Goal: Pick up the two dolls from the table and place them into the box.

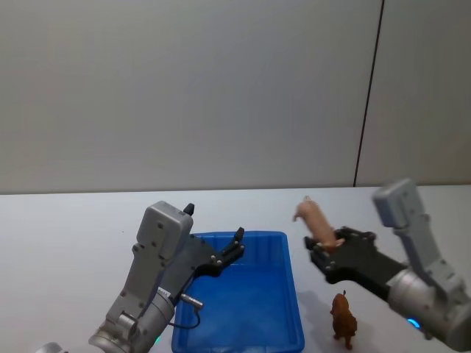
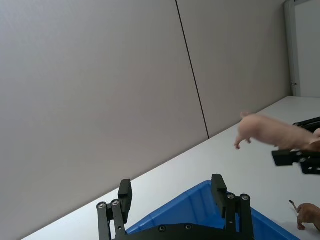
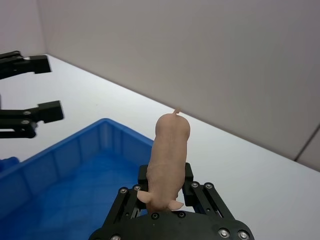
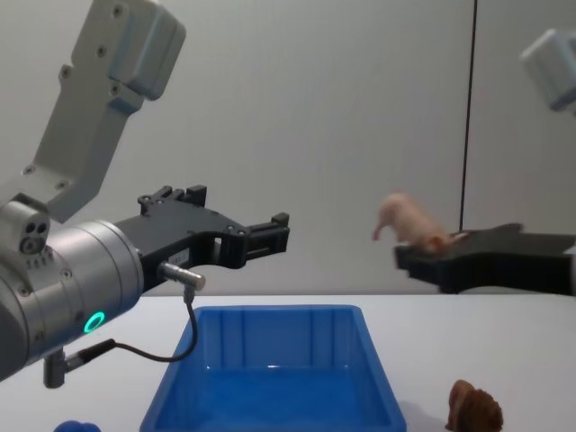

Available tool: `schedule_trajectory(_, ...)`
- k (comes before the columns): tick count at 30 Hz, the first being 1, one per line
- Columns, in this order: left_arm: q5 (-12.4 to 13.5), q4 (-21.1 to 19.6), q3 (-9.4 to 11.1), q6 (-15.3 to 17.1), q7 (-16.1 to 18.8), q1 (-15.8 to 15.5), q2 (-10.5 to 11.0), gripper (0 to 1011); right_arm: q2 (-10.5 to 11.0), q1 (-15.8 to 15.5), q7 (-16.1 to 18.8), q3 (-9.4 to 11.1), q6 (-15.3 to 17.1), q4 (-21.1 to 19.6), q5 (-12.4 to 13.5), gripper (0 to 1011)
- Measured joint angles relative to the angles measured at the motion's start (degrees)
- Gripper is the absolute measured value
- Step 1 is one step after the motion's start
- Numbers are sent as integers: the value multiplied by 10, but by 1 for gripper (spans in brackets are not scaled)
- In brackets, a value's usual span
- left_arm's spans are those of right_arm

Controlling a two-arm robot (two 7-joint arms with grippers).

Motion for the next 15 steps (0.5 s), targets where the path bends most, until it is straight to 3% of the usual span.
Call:
schedule_trajectory(6, 0, 0, 0, 0, 0, 0, 0, 1001, -23, 24, 31, -17, 21, 29, -6, 378)
schedule_trajectory(15, 0, 0, 0, 0, 0, 0, 0, 1001, -46, 47, 55, -34, 33, 61, -8, 669)
